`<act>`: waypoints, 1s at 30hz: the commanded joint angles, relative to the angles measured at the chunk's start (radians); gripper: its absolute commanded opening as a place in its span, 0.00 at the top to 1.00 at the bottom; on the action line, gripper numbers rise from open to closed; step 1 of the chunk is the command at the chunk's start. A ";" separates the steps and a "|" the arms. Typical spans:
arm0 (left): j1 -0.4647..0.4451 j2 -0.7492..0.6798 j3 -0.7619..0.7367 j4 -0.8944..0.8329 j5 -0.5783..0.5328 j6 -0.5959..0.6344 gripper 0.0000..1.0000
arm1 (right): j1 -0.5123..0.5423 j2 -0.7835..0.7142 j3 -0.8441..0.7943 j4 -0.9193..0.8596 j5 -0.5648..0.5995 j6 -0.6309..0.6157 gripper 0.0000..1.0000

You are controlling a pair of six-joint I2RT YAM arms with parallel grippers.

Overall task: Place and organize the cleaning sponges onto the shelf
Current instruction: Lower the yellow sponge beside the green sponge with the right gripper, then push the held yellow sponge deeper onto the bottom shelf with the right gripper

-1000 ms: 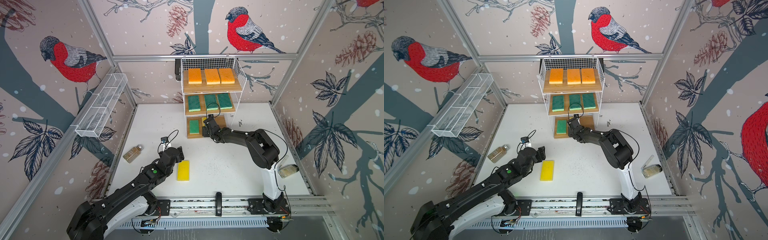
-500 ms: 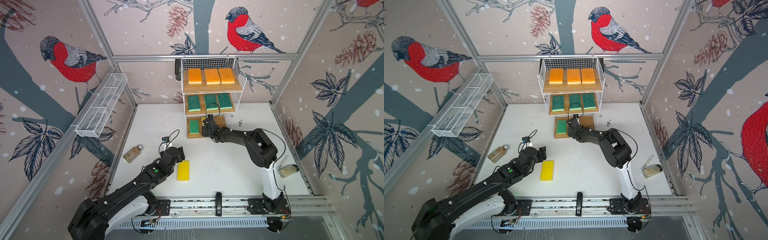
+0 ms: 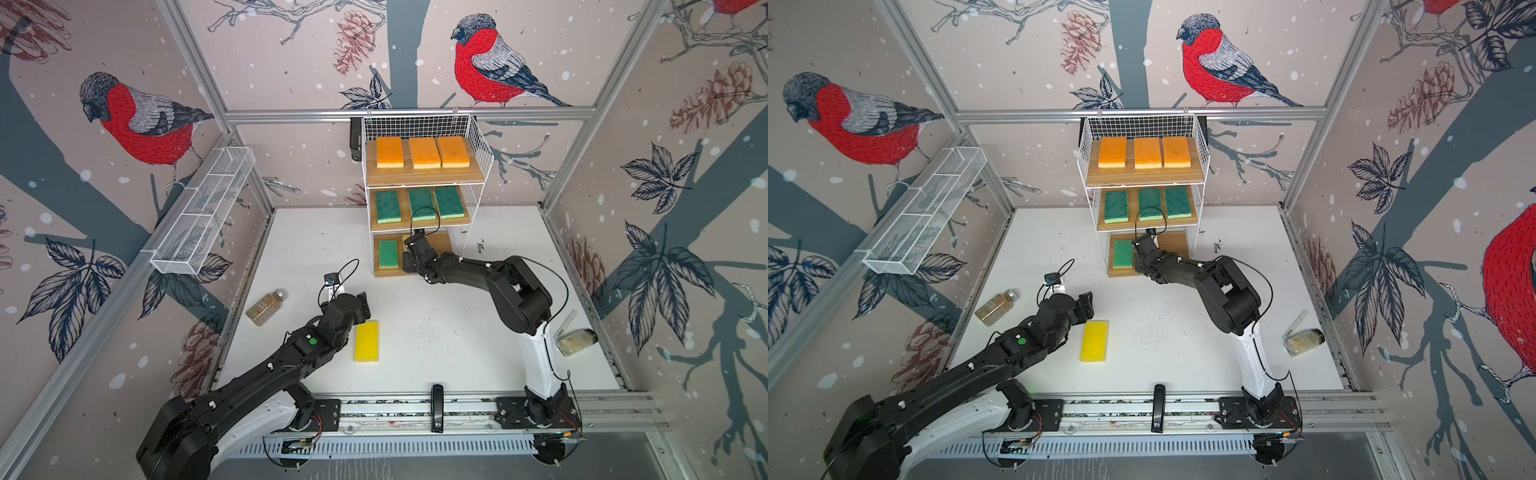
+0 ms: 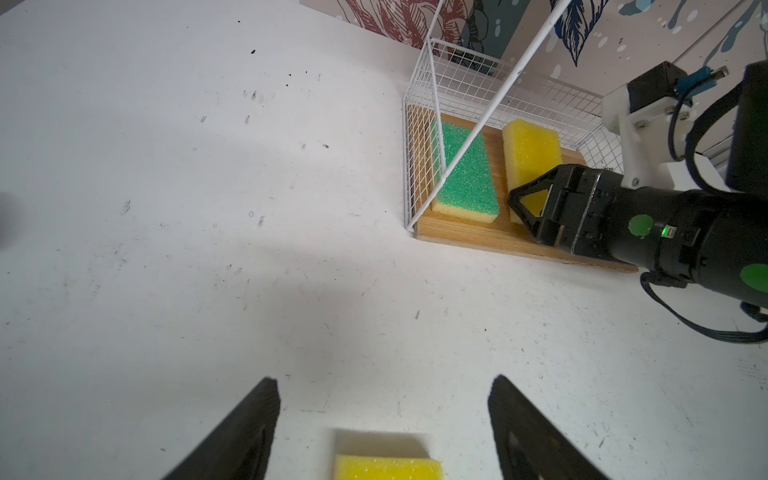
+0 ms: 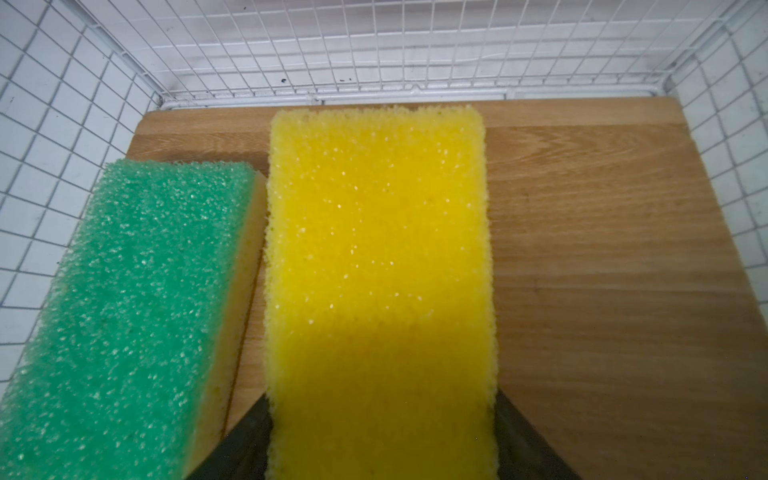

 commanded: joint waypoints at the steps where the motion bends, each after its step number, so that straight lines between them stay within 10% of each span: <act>1: 0.000 0.000 -0.004 0.020 0.007 0.001 0.20 | -0.003 0.008 0.013 -0.032 0.018 0.002 0.30; 30: 0.002 -0.012 0.007 0.006 0.022 -0.006 0.20 | 0.009 0.007 0.028 -0.073 -0.010 0.015 0.29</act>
